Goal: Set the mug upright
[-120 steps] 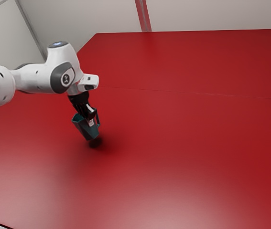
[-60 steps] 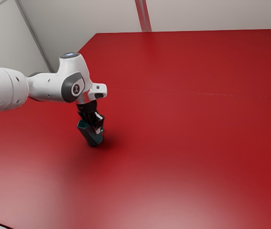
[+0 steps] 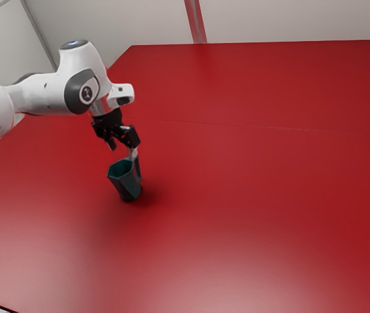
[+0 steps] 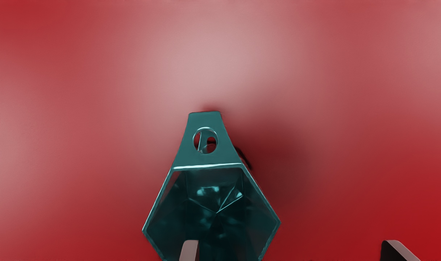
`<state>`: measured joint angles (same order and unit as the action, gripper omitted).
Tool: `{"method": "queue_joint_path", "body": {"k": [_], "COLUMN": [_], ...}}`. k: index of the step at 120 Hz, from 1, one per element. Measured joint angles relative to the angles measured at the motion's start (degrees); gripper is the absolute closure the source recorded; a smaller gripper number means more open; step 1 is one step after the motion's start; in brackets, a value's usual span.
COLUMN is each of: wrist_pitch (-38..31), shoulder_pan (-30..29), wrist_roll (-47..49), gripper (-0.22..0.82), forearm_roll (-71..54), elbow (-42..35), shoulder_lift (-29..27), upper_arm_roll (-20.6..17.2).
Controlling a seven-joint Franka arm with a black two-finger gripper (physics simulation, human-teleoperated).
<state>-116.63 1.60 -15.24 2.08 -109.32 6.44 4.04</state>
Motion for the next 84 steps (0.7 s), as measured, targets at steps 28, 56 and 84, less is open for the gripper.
{"method": "queue_joint_path", "body": {"k": [28,56,84], "wrist_pitch": [9.5,17.46,20.66], "shoulder_pan": [0.0,-0.05,-0.3], "wrist_roll": [0.51,0.82,0.8], "gripper": [0.02,0.01,0.0], "forearm_roll": [0.16,-0.51,-0.58], "elbow": [10.08,16.55,17.09], "shoulder_lift": [-1.81,-3.63,-3.94], "upper_arm_roll": [0.01,0.42,0.59]}}
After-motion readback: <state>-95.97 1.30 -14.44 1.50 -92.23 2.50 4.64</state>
